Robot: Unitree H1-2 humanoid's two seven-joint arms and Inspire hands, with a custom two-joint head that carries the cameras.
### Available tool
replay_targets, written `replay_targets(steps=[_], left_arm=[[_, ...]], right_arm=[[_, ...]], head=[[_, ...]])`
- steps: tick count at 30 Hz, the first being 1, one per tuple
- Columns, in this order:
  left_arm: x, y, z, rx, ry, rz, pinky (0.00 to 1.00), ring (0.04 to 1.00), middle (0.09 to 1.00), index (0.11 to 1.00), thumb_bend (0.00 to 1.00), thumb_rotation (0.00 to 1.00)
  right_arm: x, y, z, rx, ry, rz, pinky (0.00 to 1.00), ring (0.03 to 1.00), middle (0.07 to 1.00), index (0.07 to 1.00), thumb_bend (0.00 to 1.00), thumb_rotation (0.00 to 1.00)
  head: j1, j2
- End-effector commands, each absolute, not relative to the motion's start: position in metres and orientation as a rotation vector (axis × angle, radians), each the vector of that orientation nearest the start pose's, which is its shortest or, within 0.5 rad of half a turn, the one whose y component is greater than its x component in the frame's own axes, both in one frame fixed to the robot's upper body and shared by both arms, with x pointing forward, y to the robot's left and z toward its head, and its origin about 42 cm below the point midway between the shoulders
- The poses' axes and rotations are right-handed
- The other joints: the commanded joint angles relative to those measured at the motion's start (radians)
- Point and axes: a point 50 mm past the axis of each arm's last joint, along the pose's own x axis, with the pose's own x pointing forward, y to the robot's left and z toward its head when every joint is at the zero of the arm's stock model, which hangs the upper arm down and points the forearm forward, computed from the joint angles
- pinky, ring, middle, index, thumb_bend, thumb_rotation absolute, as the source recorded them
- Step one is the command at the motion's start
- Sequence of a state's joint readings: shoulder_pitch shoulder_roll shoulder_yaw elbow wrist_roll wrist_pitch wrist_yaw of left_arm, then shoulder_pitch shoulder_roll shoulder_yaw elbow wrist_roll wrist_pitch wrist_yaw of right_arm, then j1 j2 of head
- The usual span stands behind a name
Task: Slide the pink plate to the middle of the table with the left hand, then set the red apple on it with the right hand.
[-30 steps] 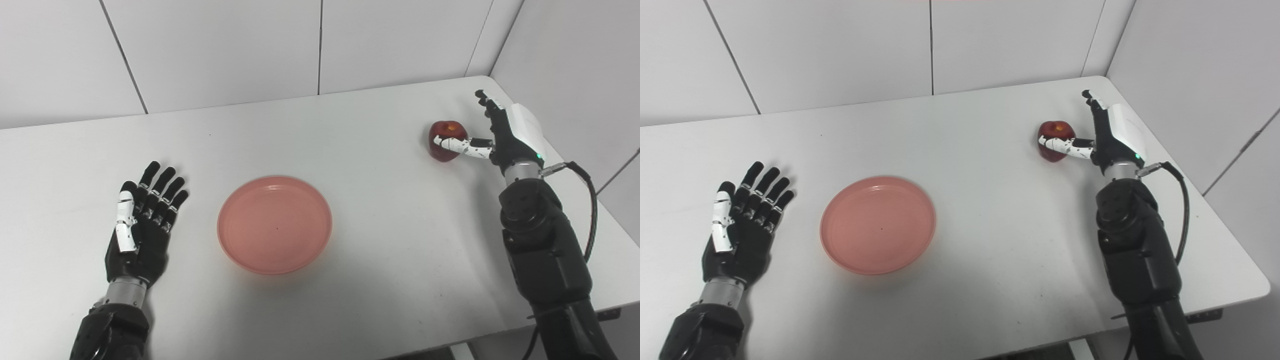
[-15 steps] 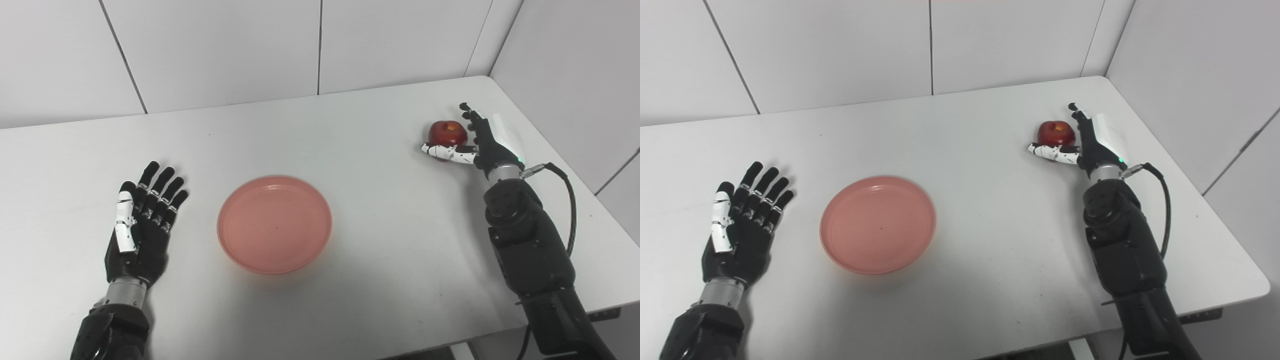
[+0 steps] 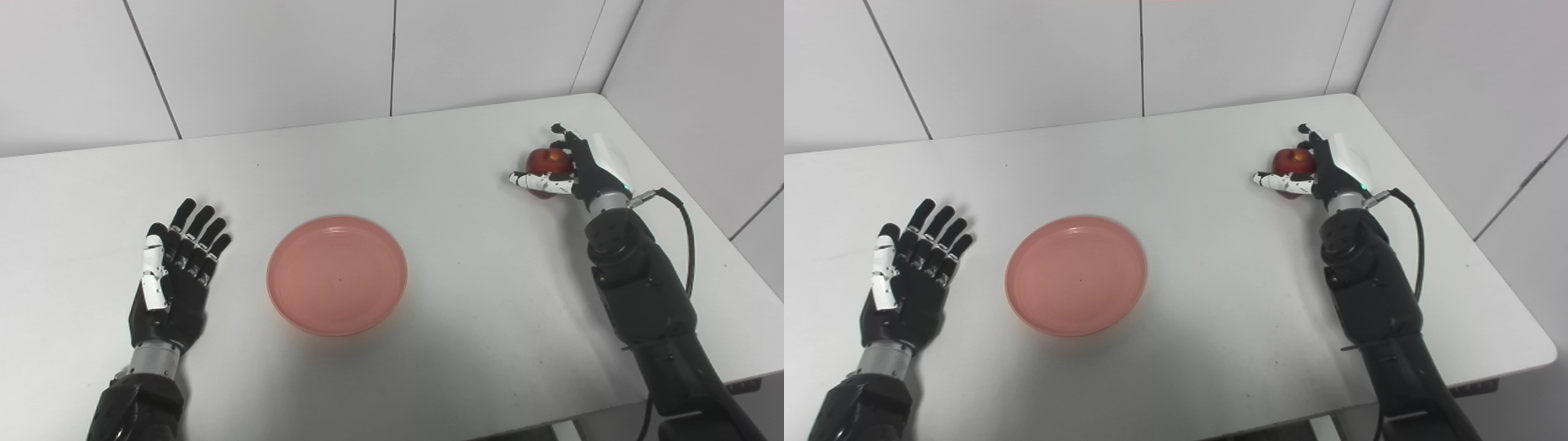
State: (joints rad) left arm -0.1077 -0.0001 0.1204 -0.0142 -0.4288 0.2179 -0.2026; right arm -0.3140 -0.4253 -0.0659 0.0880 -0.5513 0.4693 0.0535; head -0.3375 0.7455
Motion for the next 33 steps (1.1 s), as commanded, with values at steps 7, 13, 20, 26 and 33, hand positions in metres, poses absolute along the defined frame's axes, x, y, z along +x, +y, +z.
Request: replay_targets(steps=[7, 13, 20, 26, 33], left_arm=[[0.316, 0.22, 0.118, -0.436, 0.054, -0.172, 0.91, 0.897, 0.905, 0.901, 0.43, 1.0], [0.316, 0.22, 0.118, -0.439, 0.055, -0.172, 0.92, 0.899, 0.907, 0.901, 0.43, 1.0], [0.316, 0.22, 0.118, -0.44, 0.054, -0.176, 0.92, 0.9, 0.908, 0.903, 0.42, 1.0], [0.316, 0.221, 0.118, -0.439, 0.058, -0.164, 0.91, 0.896, 0.902, 0.897, 0.43, 1.0], [0.315, 0.22, 0.119, -0.44, 0.06, -0.169, 0.91, 0.896, 0.902, 0.895, 0.43, 1.0]], right_arm=[[0.386, -0.381, 0.218, -0.929, 0.134, -0.339, 0.63, 0.747, 0.799, 0.855, 0.95, 0.42], [0.385, -0.385, 0.218, -0.939, 0.146, -0.331, 0.66, 0.775, 0.821, 0.858, 0.91, 0.37], [0.384, -0.389, 0.219, -0.94, 0.161, -0.331, 0.59, 0.73, 0.791, 0.862, 0.91, 0.36], [0.384, -0.39, 0.217, -0.943, 0.16, -0.333, 0.63, 0.752, 0.803, 0.839, 0.87, 0.34], [0.384, -0.393, 0.215, -0.925, 0.118, -0.349, 0.58, 0.665, 0.723, 0.741, 0.78, 0.23]], head=[[0.005, 0.002], [0.005, 0.003], [0.006, 0.004], [0.005, 0.004], [0.007, 0.007]])
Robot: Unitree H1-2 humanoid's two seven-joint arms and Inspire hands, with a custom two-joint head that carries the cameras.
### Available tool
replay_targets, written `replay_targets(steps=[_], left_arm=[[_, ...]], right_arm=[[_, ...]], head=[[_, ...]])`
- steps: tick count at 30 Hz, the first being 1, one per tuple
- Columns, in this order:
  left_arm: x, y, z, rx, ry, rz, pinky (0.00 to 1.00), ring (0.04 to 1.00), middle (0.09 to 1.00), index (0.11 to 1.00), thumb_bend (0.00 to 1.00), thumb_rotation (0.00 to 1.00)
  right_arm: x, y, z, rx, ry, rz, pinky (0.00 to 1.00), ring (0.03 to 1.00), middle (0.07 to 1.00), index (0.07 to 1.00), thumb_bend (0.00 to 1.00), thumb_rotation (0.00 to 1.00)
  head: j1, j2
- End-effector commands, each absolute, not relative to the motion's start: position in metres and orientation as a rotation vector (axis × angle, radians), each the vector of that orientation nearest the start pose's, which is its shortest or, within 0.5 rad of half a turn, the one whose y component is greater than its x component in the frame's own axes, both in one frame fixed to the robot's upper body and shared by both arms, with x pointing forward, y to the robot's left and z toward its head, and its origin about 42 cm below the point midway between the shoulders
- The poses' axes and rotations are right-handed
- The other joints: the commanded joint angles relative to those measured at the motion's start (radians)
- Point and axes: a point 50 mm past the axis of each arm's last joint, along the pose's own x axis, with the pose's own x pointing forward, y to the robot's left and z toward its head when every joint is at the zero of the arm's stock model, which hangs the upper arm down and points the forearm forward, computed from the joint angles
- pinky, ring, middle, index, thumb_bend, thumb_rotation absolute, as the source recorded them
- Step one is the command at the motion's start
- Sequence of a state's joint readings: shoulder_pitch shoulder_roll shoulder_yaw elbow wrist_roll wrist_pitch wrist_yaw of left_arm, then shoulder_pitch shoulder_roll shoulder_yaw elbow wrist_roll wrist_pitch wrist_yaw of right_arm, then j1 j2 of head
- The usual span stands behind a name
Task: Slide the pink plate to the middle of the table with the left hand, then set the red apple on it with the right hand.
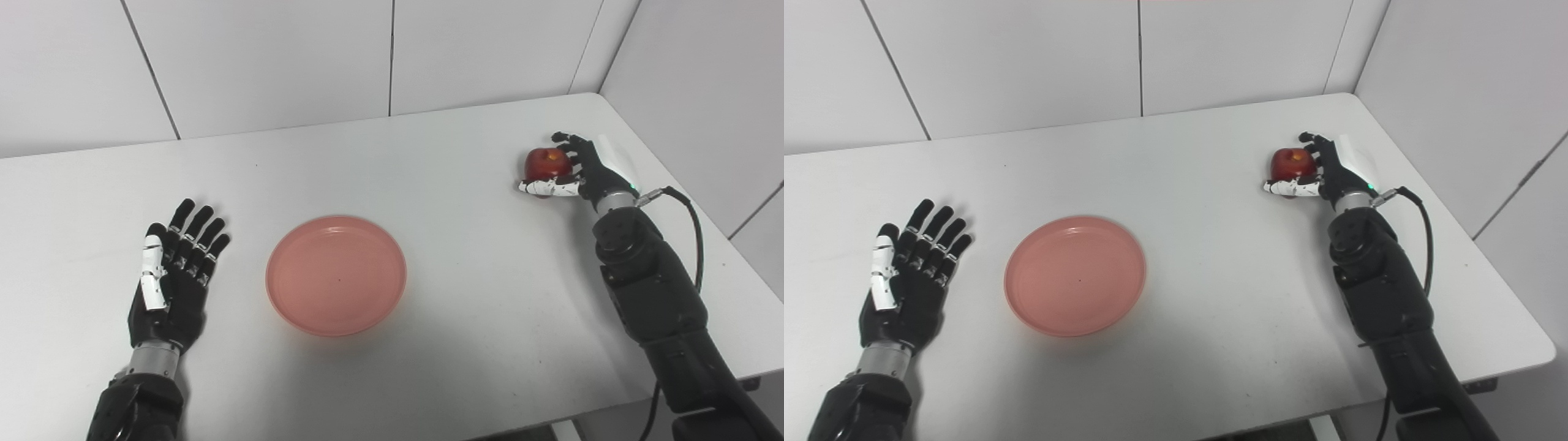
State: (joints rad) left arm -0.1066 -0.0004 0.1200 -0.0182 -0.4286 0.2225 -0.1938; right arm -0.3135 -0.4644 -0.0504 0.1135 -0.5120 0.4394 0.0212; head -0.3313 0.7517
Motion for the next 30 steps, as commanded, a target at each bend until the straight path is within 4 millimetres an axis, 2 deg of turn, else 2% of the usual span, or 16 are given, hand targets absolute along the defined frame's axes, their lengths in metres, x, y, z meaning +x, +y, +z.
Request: replay_targets(steps=[1, 5, 6, 7, 8, 10, 15, 30], left_arm=[[0.315, 0.22, 0.119, -0.44, 0.06, -0.169, 0.91, 0.896, 0.902, 0.896, 0.43, 1.0], [0.316, 0.22, 0.119, -0.446, 0.062, -0.168, 0.91, 0.896, 0.902, 0.896, 0.43, 1.0], [0.316, 0.22, 0.119, -0.448, 0.061, -0.17, 0.92, 0.901, 0.907, 0.901, 0.43, 1.0], [0.316, 0.22, 0.118, -0.448, 0.06, -0.171, 0.92, 0.901, 0.908, 0.901, 0.43, 1.0], [0.316, 0.22, 0.118, -0.448, 0.06, -0.171, 0.92, 0.9, 0.907, 0.901, 0.43, 1.0], [0.316, 0.22, 0.119, -0.448, 0.059, -0.171, 0.92, 0.901, 0.908, 0.902, 0.43, 1.0], [0.316, 0.22, 0.118, -0.447, 0.061, -0.172, 0.92, 0.902, 0.909, 0.906, 0.43, 1.0], [0.316, 0.219, 0.12, -0.433, 0.06, -0.169, 0.91, 0.9, 0.908, 0.901, 0.44, 1.0]], right_arm=[[0.384, -0.394, 0.214, -0.924, 0.113, -0.353, 0.57, 0.653, 0.711, 0.73, 0.77, 0.22], [0.388, -0.397, 0.21, -0.924, 0.087, -0.354, 0.53, 0.593, 0.643, 0.648, 0.74, 0.15], [0.388, -0.397, 0.209, -0.925, 0.084, -0.353, 0.51, 0.566, 0.606, 0.598, 0.72, 0.12], [0.389, -0.397, 0.208, -0.928, 0.081, -0.353, 0.5, 0.558, 0.596, 0.569, 0.67, 0.12], [0.389, -0.398, 0.208, -0.929, 0.079, -0.353, 0.49, 0.548, 0.585, 0.522, 0.58, 0.13], [0.392, -0.398, 0.206, -0.934, 0.089, -0.356, 0.48, 0.53, 0.567, 0.499, 0.54, 0.14], [0.395, -0.399, 0.203, -0.944, 0.075, -0.37, 0.4, 0.465, 0.517, 0.486, 0.52, 0.14], [0.392, -0.396, 0.207, -0.923, 0.027, -0.407, 0.41, 0.489, 0.533, 0.488, 0.51, 0.13]], head=[[0.001, 0.001], [0.002, 0.002], [0.002, 0.002], [0.003, 0.002], [0.003, 0.002], [0.003, 0.003], [0.005, 0.003], [0.011, 0.0]])
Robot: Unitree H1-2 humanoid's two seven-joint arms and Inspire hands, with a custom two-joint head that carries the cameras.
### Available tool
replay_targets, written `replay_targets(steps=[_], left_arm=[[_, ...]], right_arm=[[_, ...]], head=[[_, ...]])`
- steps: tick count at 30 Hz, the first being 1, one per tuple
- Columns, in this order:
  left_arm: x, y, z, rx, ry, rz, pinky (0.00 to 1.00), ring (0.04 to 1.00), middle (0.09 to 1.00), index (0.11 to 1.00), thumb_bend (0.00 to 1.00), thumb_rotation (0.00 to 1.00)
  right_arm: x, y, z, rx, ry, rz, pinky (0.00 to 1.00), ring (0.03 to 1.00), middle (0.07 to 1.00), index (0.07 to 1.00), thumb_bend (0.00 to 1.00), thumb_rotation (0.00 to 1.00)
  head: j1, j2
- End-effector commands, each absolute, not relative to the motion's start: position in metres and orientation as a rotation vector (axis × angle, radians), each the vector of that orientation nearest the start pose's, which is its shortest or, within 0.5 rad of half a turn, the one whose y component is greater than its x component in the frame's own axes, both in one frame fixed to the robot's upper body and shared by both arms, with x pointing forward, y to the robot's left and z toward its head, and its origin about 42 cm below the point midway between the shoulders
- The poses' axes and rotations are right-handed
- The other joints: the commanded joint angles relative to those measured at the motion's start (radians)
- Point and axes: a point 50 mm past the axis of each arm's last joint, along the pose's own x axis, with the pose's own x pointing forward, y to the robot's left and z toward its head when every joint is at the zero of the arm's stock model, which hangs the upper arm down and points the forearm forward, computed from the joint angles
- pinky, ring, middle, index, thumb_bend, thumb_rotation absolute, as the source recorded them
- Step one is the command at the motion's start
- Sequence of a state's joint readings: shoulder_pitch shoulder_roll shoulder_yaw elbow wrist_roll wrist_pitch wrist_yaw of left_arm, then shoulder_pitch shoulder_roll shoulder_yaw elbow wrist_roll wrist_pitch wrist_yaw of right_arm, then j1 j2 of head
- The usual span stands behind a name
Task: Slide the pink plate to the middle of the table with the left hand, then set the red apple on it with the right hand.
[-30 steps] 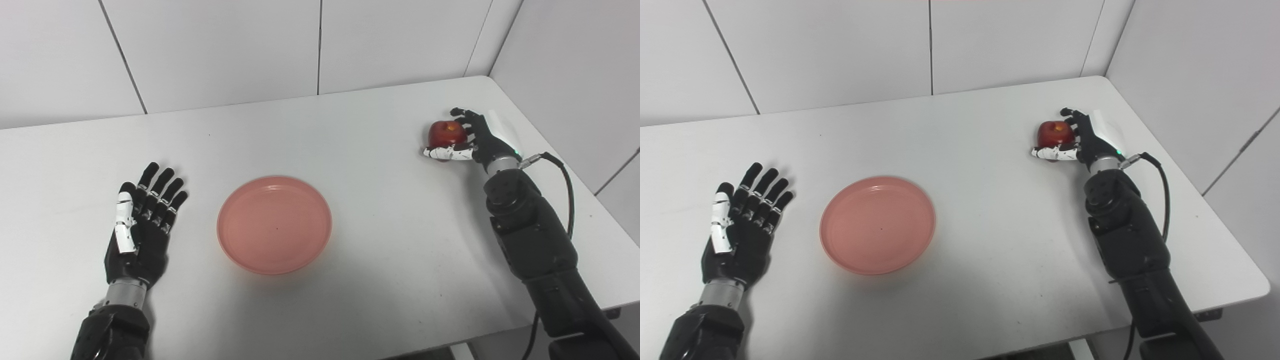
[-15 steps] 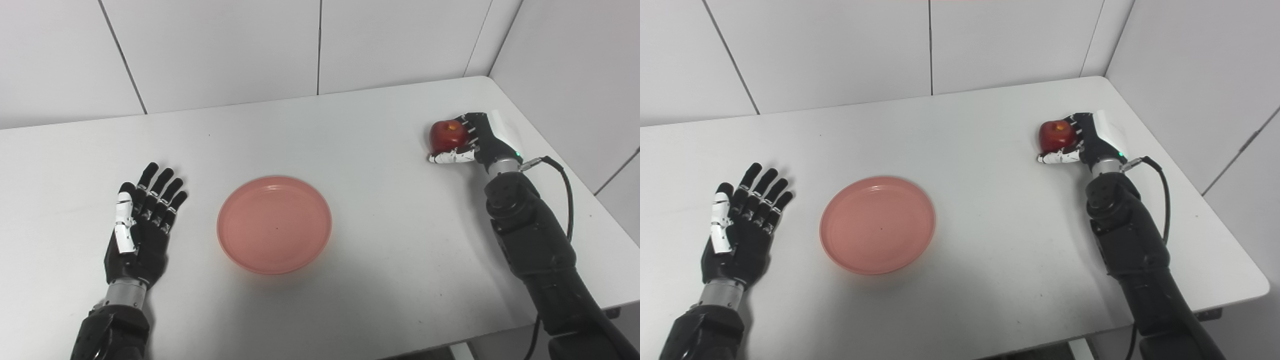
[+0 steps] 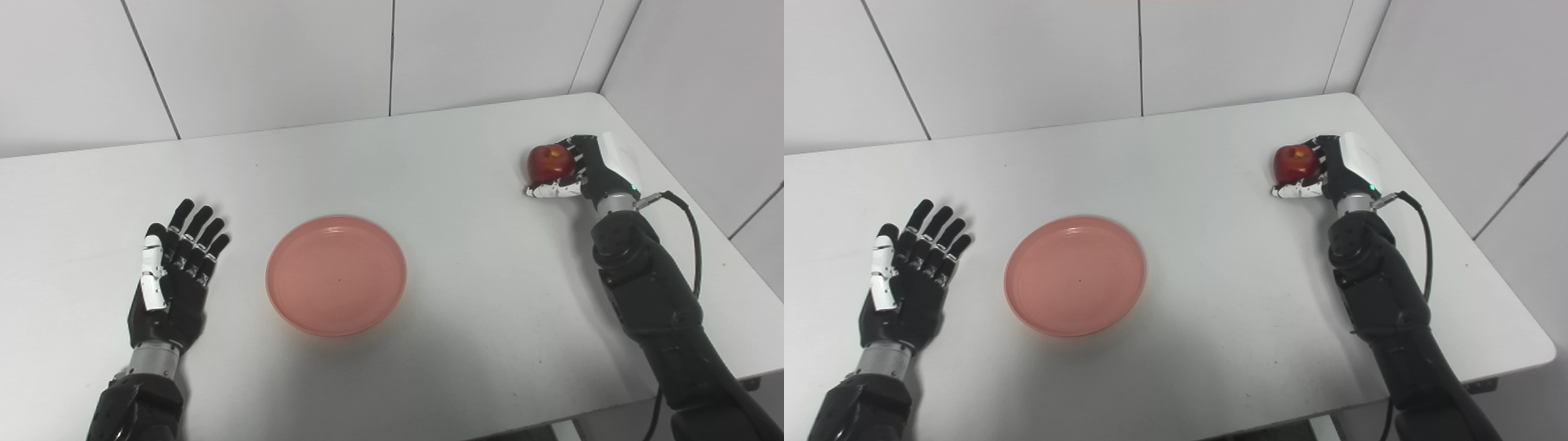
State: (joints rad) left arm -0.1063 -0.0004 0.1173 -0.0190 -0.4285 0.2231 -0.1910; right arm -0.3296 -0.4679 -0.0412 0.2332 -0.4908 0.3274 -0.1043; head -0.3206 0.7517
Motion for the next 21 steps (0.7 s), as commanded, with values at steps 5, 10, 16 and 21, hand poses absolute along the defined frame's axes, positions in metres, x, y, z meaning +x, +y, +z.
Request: replay_targets(steps=[5, 10, 16, 21], left_arm=[[0.316, 0.219, 0.12, -0.433, 0.062, -0.169, 0.91, 0.898, 0.906, 0.898, 0.44, 1.0], [0.315, 0.218, 0.121, -0.435, 0.062, -0.17, 0.91, 0.897, 0.906, 0.898, 0.43, 1.0], [0.315, 0.216, 0.122, -0.436, 0.063, -0.168, 0.91, 0.896, 0.903, 0.896, 0.43, 1.0], [0.315, 0.215, 0.12, -0.423, 0.062, -0.169, 0.91, 0.895, 0.902, 0.895, 0.43, 1.0]], right_arm=[[0.39, -0.393, 0.211, -0.896, 0.013, -0.416, 0.42, 0.492, 0.533, 0.489, 0.51, 0.14], [0.388, -0.39, 0.218, -0.878, -0.006, -0.418, 0.43, 0.495, 0.532, 0.489, 0.51, 0.14], [0.384, -0.381, 0.23, -0.855, -0.056, -0.413, 0.42, 0.49, 0.527, 0.488, 0.51, 0.13], [0.382, -0.37, 0.238, -0.836, -0.092, -0.394, 0.41, 0.478, 0.512, 0.488, 0.51, 0.13]], head=[[0.006, -0.001], [0.01, 0.0], [0.017, 0.0], [0.027, -0.002]])
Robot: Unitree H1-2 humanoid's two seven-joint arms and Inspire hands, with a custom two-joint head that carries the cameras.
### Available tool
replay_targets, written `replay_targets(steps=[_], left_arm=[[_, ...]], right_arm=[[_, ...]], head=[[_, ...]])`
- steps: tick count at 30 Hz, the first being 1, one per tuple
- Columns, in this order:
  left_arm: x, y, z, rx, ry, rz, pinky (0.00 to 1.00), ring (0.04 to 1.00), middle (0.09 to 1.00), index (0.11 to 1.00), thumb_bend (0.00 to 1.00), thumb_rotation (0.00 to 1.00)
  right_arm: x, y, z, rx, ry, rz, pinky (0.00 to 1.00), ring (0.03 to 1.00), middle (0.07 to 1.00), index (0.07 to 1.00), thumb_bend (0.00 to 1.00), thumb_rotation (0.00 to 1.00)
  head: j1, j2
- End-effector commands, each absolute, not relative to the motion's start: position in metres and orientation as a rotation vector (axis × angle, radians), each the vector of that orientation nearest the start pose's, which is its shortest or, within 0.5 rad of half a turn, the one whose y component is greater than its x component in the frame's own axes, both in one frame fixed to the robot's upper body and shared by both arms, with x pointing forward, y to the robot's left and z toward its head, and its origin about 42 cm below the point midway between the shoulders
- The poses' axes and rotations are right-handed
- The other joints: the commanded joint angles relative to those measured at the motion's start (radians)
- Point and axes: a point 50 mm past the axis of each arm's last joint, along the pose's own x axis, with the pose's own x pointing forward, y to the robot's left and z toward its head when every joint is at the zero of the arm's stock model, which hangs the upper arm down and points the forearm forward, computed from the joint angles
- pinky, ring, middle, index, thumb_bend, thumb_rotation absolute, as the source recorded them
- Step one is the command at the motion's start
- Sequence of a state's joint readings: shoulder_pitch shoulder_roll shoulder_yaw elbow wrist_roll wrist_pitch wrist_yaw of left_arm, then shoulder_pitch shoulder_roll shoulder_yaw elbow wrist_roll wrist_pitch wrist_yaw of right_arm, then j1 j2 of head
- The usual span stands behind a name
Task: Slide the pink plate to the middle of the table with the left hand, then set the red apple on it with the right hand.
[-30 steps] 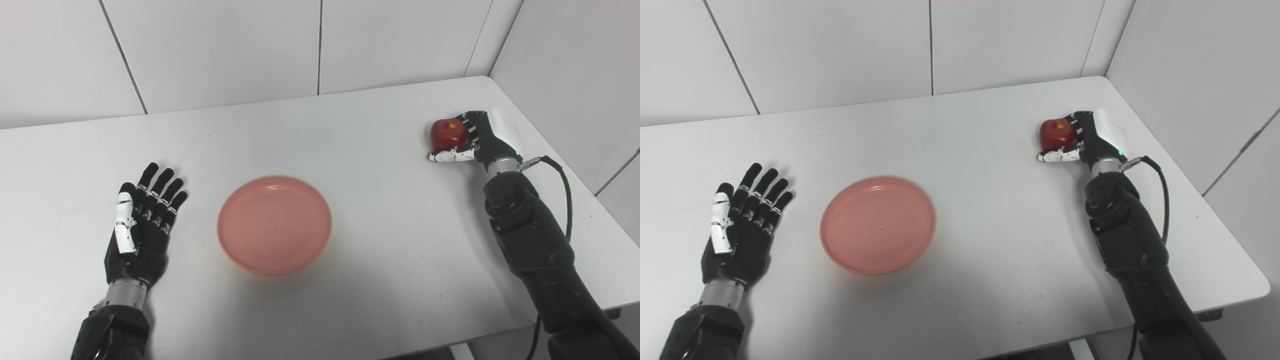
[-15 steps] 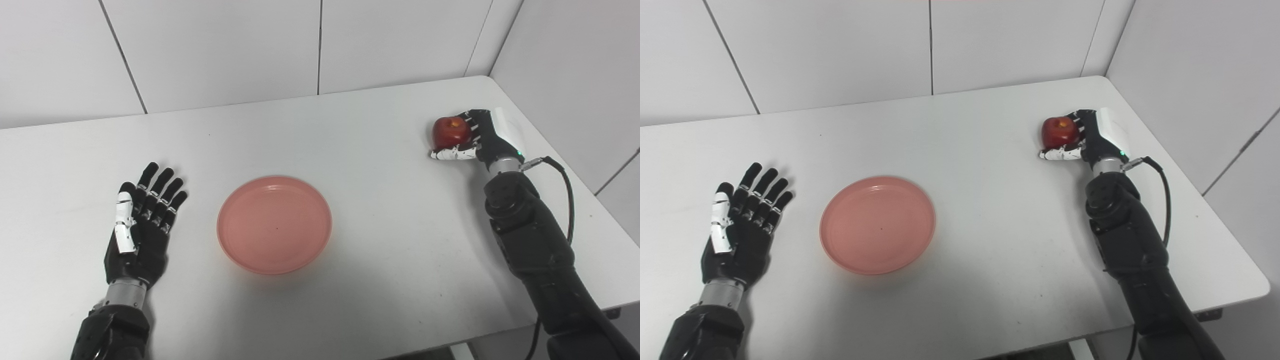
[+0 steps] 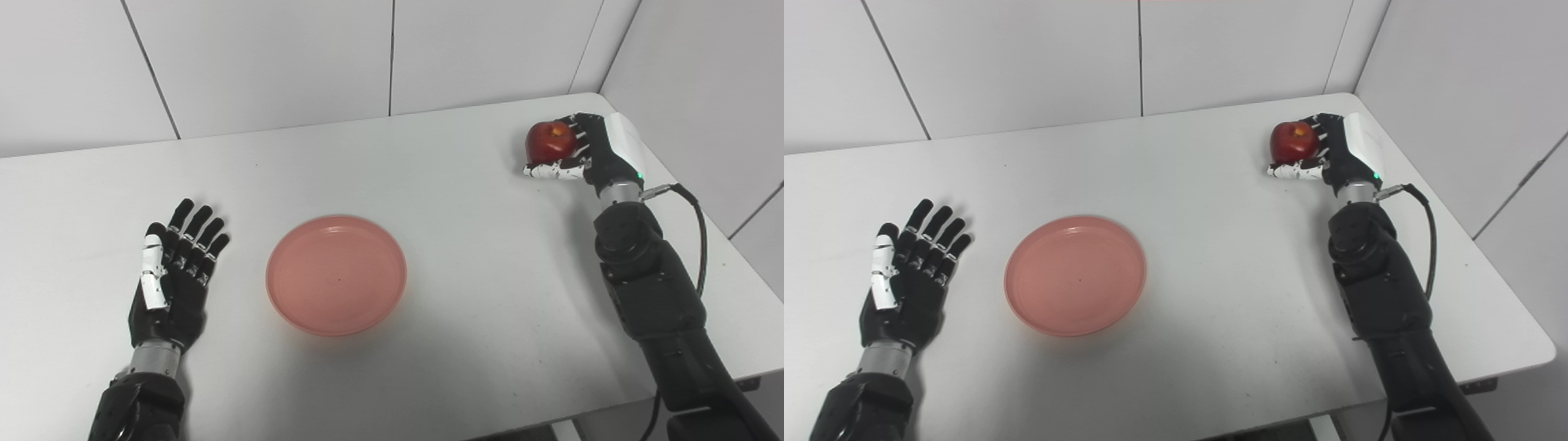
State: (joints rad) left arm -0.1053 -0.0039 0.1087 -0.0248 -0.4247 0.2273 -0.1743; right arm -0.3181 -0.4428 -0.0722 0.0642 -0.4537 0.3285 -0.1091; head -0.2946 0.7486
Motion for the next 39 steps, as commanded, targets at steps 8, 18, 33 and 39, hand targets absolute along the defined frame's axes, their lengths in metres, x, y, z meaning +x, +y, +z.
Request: replay_targets(steps=[8, 18, 33, 39], left_arm=[[0.314, 0.211, 0.119, -0.43, 0.059, -0.17, 0.92, 0.899, 0.905, 0.896, 0.42, 1.0], [0.312, 0.2, 0.119, -0.425, 0.059, -0.159, 0.9, 0.889, 0.894, 0.884, 0.42, 1.0], [0.311, 0.184, 0.123, -0.414, 0.047, -0.162, 0.9, 0.892, 0.897, 0.886, 0.43, 1.0], [0.31, 0.177, 0.124, -0.41, 0.048, -0.155, 0.89, 0.883, 0.892, 0.876, 0.44, 1.0]], right_arm=[[0.376, -0.341, 0.255, -0.815, -0.172, -0.315, 0.39, 0.462, 0.507, 0.488, 0.51, 0.14], [0.372, -0.284, 0.272, -0.787, -0.268, -0.153, 0.37, 0.443, 0.498, 0.487, 0.51, 0.14], [0.364, -0.212, 0.277, -0.733, -0.362, 0.016, 0.4, 0.46, 0.503, 0.487, 0.51, 0.13], [0.358, -0.19, 0.275, -0.703, -0.379, 0.089, 0.39, 0.455, 0.505, 0.487, 0.51, 0.14]], head=[[0.026, 0.0], [0.09, -0.004], [0.234, 0.001], [0.274, 0.004]])
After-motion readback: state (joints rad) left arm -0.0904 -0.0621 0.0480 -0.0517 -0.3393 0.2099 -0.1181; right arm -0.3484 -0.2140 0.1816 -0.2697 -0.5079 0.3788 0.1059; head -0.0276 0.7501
